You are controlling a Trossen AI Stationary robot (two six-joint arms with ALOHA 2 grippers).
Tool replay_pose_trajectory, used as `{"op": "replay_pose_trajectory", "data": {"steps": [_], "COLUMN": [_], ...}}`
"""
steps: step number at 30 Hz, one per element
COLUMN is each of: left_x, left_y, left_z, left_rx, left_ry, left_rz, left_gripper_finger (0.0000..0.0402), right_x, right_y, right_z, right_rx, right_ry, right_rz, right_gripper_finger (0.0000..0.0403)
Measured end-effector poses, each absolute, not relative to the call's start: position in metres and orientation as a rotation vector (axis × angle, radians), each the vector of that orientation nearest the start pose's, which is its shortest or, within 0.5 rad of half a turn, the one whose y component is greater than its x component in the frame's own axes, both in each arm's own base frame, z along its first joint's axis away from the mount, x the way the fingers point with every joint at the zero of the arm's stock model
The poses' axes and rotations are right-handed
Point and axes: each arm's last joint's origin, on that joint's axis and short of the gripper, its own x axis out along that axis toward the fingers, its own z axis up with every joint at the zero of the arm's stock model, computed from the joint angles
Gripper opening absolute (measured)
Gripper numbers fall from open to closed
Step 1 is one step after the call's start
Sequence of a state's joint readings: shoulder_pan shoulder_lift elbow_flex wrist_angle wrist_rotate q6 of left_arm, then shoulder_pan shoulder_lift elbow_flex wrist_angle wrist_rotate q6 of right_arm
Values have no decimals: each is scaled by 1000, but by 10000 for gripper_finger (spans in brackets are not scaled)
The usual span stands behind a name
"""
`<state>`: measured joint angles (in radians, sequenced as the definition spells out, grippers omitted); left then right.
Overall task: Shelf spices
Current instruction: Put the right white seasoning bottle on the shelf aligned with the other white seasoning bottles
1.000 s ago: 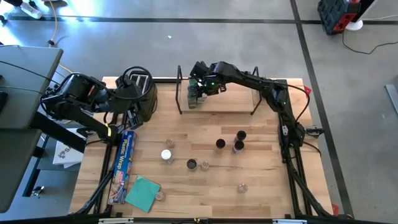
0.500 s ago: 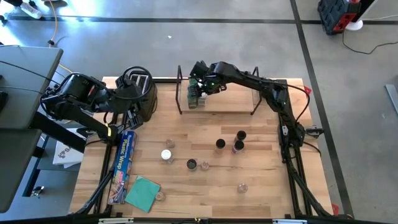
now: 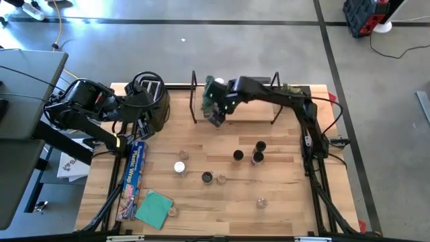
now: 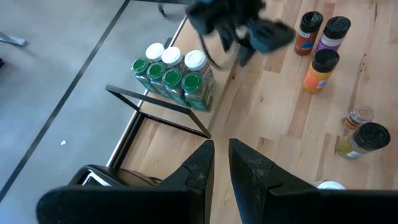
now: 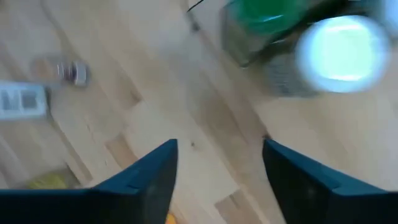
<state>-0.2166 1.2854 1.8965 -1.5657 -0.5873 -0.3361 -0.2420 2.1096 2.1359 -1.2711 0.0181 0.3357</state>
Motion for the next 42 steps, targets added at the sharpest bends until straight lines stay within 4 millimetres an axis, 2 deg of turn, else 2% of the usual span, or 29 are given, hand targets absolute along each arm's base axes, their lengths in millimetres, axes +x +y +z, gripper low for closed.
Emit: {"op": "replay_pose_trajectory", "data": {"steps": [3, 8, 11, 13, 20, 26, 34, 39, 42], "left_x": [165, 165, 165, 165, 165, 165, 165, 165, 165], "left_y": [-20, -20, -20, -20, -20, -19, -19, -19, -19], "left_z": [472, 472, 472, 472, 472, 472, 472, 472, 472], "left_rx": [64, 63, 53, 40, 40, 33, 25, 10, 10], "left_ry": [808, 808, 805, 801, 798, 790, 781, 777, 777], "left_rz": [483, 483, 487, 496, 501, 516, 531, 537, 537], "left_gripper_finger": [44, 44, 44, 44, 44, 44, 44, 44, 44], "right_x": [424, 422, 421, 421, 414, 413, 414, 419, 420], "right_y": [-104, -120, -128, -135, -158, -165, -158, -146, -148], "right_z": [282, 258, 252, 253, 253, 254, 253, 253, 254], "right_rx": [409, 465, 469, 459, 469, 460, 483, 433, 409], "right_ry": [1194, 1193, 1176, 1158, 1133, 1122, 1146, 1149, 1129], "right_rz": [-416, -488, -502, -502, -554, -557, -509, -485, -528], "right_gripper_finger": [172, 69, 23, 6, 5, 5, 5, 5, 5]}}
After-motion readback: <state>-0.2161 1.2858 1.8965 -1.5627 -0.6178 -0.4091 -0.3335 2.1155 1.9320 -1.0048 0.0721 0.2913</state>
